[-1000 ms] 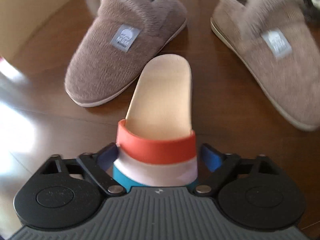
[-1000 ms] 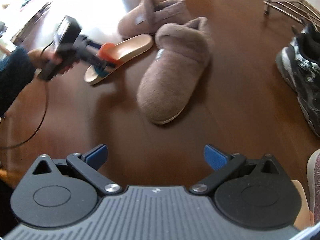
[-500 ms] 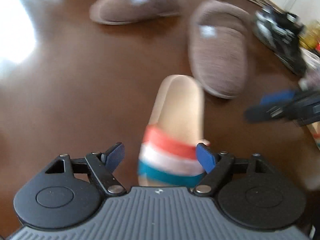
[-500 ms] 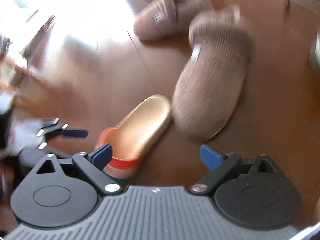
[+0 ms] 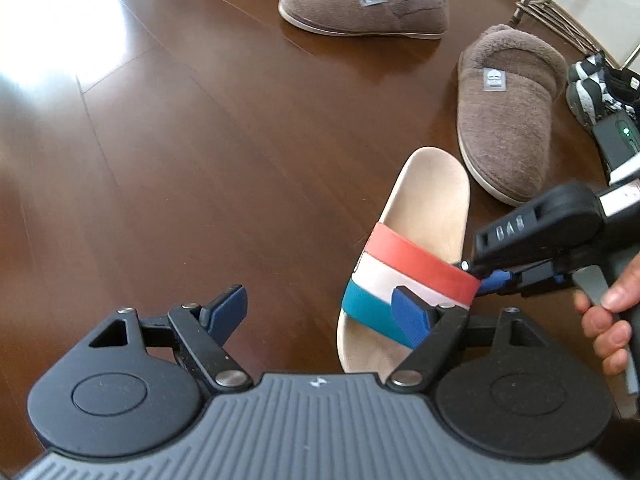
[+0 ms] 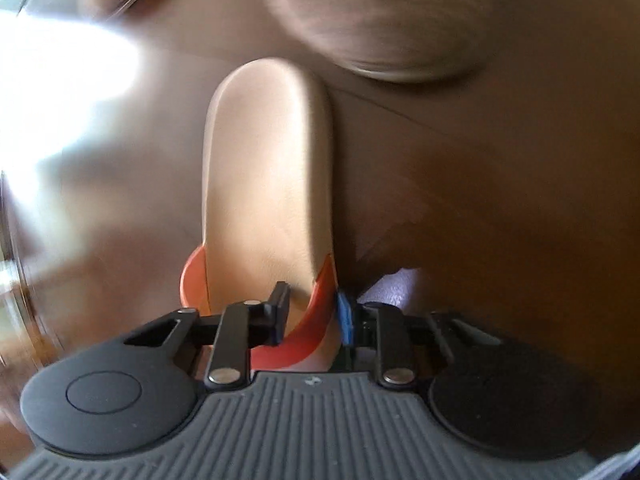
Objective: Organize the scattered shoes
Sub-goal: 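Grasp the sandal strap with the right tool while the left tool releases it, then set the sandal beside the first striped sandal with the right tool and release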
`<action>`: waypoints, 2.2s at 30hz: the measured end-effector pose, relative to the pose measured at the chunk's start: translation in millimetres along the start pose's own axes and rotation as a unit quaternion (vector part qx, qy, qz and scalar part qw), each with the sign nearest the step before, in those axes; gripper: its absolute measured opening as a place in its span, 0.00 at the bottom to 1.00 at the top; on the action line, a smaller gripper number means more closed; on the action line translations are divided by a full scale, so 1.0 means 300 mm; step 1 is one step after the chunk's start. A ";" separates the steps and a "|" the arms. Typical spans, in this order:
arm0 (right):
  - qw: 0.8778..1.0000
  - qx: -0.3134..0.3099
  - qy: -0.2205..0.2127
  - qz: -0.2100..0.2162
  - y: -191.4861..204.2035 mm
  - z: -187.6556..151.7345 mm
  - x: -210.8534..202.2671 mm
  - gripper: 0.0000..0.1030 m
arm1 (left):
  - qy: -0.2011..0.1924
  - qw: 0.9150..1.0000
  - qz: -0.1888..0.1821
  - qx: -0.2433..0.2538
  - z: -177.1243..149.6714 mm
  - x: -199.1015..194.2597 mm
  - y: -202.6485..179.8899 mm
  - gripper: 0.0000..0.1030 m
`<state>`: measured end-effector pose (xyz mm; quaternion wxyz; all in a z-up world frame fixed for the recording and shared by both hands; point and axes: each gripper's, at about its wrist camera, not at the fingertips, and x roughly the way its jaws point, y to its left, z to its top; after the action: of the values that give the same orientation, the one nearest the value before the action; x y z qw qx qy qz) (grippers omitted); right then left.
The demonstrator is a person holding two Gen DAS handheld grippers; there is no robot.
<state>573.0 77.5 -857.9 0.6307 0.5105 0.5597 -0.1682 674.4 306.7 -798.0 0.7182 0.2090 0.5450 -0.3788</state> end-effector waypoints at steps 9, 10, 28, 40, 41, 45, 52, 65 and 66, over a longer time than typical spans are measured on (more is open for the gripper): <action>0.851 -0.473 0.184 -0.138 -0.135 -0.102 -0.167 0.11 | 0.009 0.997 -0.052 0.061 0.052 0.029 -0.139 0.78; 0.828 -0.500 0.200 -0.156 -0.186 -0.126 -0.197 0.11 | 0.009 0.995 -0.062 0.077 0.058 0.033 -0.173 0.78; 0.869 -0.432 -0.174 -0.166 -0.567 -0.728 -0.588 0.99 | 0.027 0.923 -0.133 0.361 0.186 0.005 -0.941 0.81; 0.830 -0.477 -0.193 -0.214 -0.791 -0.790 -0.512 0.89 | 0.018 0.919 -0.099 0.382 0.053 0.032 -1.161 0.82; 0.835 -0.464 -0.197 -0.220 -0.820 -0.788 -0.524 0.89 | 0.017 0.916 -0.100 0.388 0.043 0.027 -1.184 0.82; 0.861 -0.385 -0.222 -0.248 -0.967 -0.767 -0.622 0.89 | 0.018 0.904 -0.118 0.410 0.013 0.033 -1.310 0.82; 0.849 -0.402 -0.235 -0.251 -1.070 -0.726 -0.629 0.90 | 0.019 0.883 -0.133 0.450 -0.044 0.041 -1.448 0.82; 0.844 -0.373 -0.277 -0.270 -1.034 -0.903 -0.687 0.76 | 0.051 0.874 -0.131 0.466 -0.110 0.096 -1.511 0.82; 0.846 -0.360 -0.288 -0.268 -1.047 -0.903 -0.687 0.76 | 0.053 0.871 -0.131 0.470 -0.119 0.101 -1.520 0.82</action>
<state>116.9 96.2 -780.0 0.8333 0.0060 0.4897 -0.2565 303.5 37.3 -786.6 0.4488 0.4683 0.3618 -0.6696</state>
